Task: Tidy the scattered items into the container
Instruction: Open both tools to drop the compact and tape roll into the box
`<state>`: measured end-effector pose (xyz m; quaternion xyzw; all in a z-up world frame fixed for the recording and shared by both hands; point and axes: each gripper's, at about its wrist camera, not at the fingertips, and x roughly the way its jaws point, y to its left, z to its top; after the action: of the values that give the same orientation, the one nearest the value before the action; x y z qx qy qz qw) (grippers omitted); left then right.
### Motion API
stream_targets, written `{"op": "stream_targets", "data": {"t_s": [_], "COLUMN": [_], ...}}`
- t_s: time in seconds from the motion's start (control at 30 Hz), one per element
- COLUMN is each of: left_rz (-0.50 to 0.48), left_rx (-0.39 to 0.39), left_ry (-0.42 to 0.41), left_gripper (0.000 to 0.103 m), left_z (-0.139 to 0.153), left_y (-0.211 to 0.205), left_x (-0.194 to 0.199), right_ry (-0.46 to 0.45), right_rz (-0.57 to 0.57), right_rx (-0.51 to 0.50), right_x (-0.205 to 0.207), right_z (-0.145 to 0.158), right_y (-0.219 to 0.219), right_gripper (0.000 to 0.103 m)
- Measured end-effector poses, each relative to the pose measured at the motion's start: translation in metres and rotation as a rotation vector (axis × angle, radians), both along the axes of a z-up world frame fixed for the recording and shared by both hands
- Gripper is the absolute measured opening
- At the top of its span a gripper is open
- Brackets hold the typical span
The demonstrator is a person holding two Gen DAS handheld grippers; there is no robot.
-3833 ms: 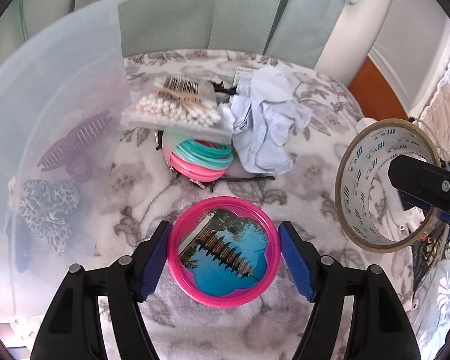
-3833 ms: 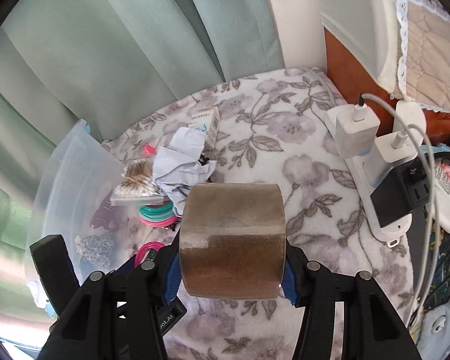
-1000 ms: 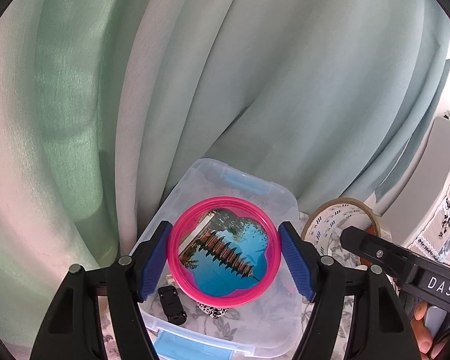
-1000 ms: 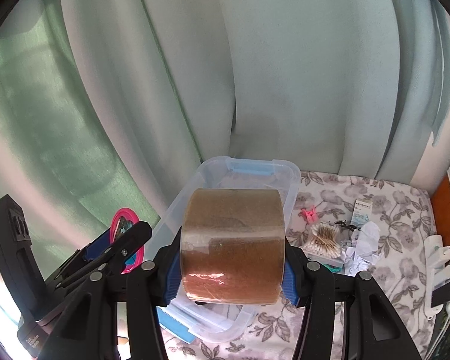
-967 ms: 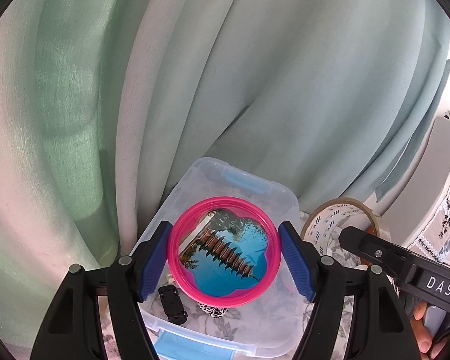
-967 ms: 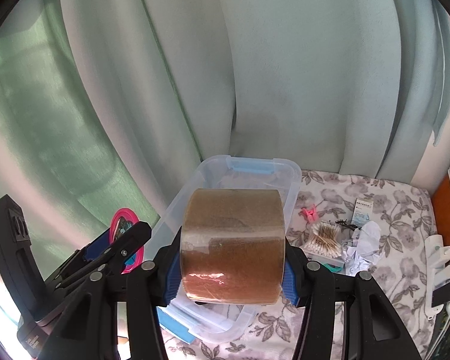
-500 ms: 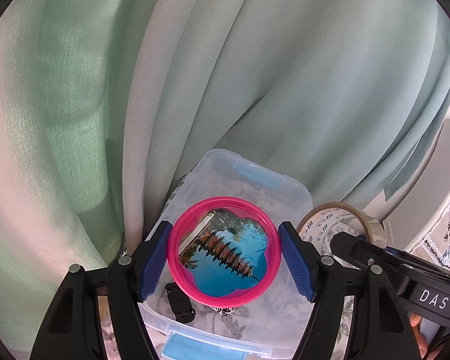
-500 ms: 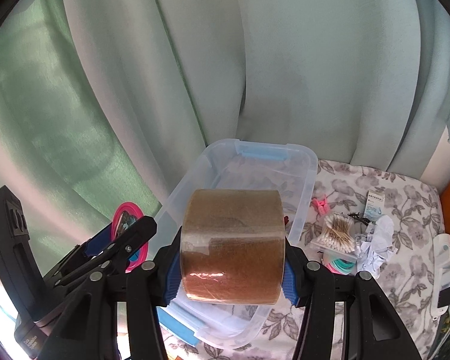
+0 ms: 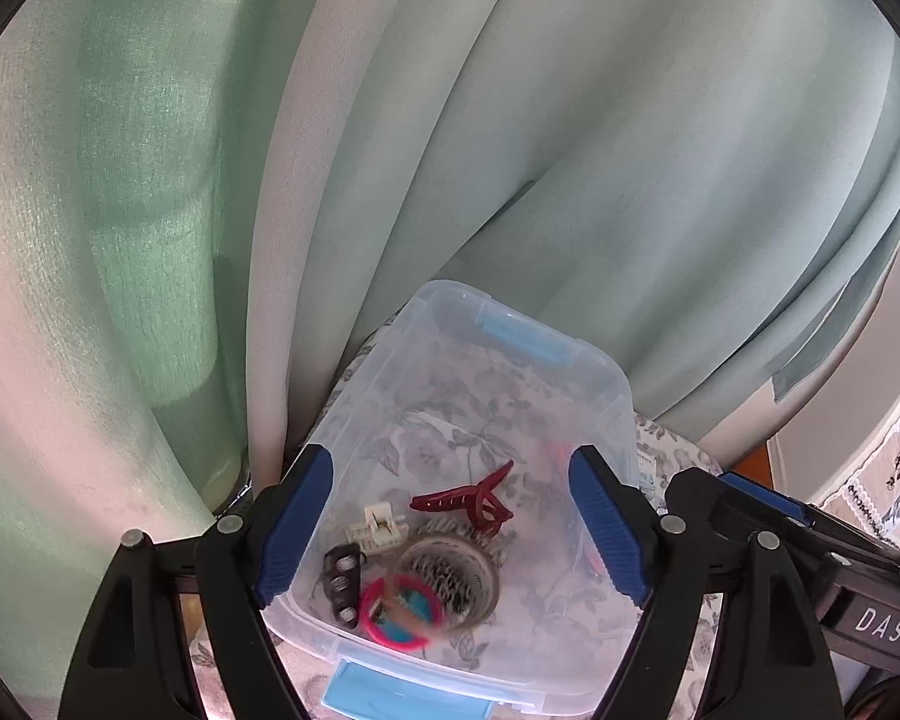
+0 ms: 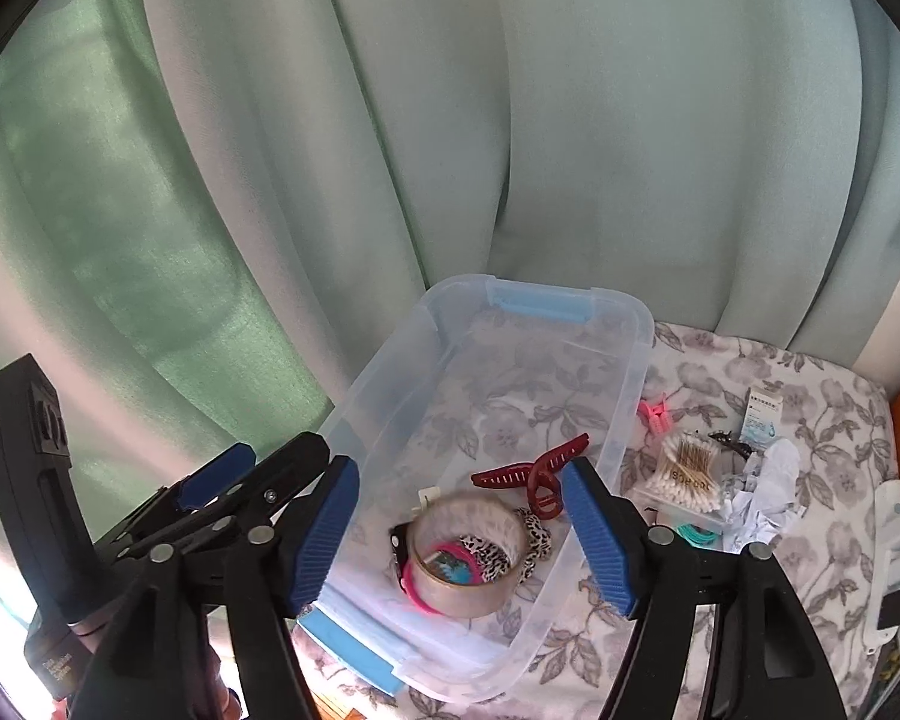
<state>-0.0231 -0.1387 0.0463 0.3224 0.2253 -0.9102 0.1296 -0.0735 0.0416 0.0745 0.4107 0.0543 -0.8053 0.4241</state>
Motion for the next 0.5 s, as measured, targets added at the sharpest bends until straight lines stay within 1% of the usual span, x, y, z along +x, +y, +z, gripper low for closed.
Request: {"op": "stream_targets", "data": {"t_s": [0.03,0.07,0.2,0.4,0.47,0.5], "left_rz": [-0.001,-0.003,-0.011,-0.012,-0.007,-0.008], "left_rx": [-0.002,-0.005,-0.016,-0.047,-0.06,-0.064], "left_ry": [-0.003,-0.007,-0.015,-0.012,-0.008,-0.005], "left_gripper": [0.082,0.082,0.083,0.09,0.094,0.094], "left_z": [0.0,-0.005,-0.005,0.001,0.008,0.008], "left_y": [0.001,0.003,0.01,0.016,0.018,0.019], "left_x": [0.005,-0.007,-0.007,-0.003,0.006,0.005], "right_ry": [-0.003,-0.008,-0.017,-0.026,-0.027,-0.027], "right_rz": [-0.003,-0.006,-0.02,-0.042,-0.048,-0.05], "right_rx": [-0.001,0.001,0.013,0.01,0.007,0.005], "right_x": [0.0,-0.001,-0.004,-0.007,-0.007,-0.007], "right_z": [-0.001,-0.002,-0.005,-0.006,-0.005,-0.005], "right_y": [0.001,0.002,0.005,0.013,0.016,0.018], "right_gripper": [0.075,0.075,0.075,0.076,0.077,0.078]}}
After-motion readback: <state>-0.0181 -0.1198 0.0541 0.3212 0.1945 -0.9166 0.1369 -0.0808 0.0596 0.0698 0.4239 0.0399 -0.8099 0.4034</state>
